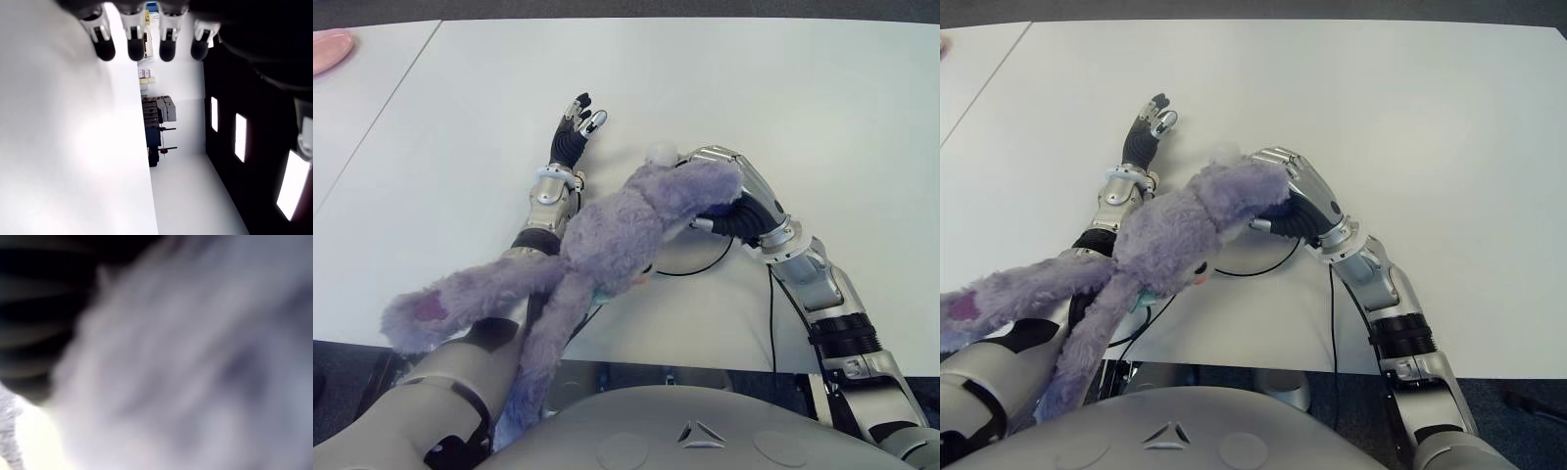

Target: Put the doll into the plate.

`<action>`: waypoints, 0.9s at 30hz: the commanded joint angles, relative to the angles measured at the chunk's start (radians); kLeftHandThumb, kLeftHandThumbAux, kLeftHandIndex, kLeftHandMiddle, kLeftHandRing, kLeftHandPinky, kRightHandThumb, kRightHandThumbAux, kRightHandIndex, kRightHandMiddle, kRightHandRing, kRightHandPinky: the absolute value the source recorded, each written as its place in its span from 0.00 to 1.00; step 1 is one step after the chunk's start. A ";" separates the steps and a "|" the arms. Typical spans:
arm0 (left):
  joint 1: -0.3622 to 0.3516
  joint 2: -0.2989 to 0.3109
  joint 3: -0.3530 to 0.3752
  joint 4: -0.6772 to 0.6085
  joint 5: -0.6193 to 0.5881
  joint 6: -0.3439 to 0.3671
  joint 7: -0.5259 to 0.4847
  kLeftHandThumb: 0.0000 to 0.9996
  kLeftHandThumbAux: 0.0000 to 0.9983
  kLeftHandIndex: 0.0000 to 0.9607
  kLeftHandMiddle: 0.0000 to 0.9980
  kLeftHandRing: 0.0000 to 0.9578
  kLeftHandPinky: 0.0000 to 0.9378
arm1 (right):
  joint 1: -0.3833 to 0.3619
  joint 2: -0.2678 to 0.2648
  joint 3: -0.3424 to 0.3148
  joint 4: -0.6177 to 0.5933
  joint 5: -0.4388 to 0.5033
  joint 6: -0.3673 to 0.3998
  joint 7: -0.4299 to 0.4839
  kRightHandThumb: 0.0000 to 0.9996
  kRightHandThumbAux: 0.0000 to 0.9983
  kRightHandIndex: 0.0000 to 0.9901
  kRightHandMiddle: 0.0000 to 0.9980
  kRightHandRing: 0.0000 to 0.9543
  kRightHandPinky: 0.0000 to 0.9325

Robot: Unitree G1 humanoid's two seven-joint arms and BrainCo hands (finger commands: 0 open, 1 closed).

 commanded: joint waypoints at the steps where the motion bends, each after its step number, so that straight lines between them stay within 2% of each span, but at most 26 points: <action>1: 0.229 -0.035 -0.015 0.169 0.029 0.169 0.012 0.00 0.46 0.03 0.06 0.04 0.02 | 0.066 -0.009 0.003 -0.075 -0.046 0.124 0.075 0.05 0.57 0.03 0.05 0.02 0.01; 11: 0.227 -0.035 -0.012 0.169 0.028 0.170 0.009 0.00 0.45 0.03 0.06 0.04 0.03 | 0.076 -0.031 0.016 -0.119 -0.027 0.212 0.161 0.06 0.56 0.00 0.00 0.00 0.00; 13: 0.227 -0.036 -0.012 0.169 0.027 0.168 0.007 0.00 0.45 0.03 0.06 0.04 0.03 | 0.074 -0.032 0.021 -0.078 -0.046 0.210 0.149 0.06 0.56 0.00 0.00 0.00 0.00; 17: 0.227 -0.036 -0.012 0.169 0.028 0.168 0.007 0.00 0.45 0.03 0.07 0.05 0.02 | 0.070 -0.033 0.029 -0.022 -0.070 0.204 0.130 0.05 0.58 0.02 0.01 0.00 0.00; 27: 0.229 -0.036 -0.020 0.168 0.039 0.165 0.014 0.00 0.45 0.02 0.07 0.05 0.00 | 0.070 -0.045 0.044 -0.028 -0.065 0.288 0.205 0.01 0.62 0.04 0.05 0.01 0.00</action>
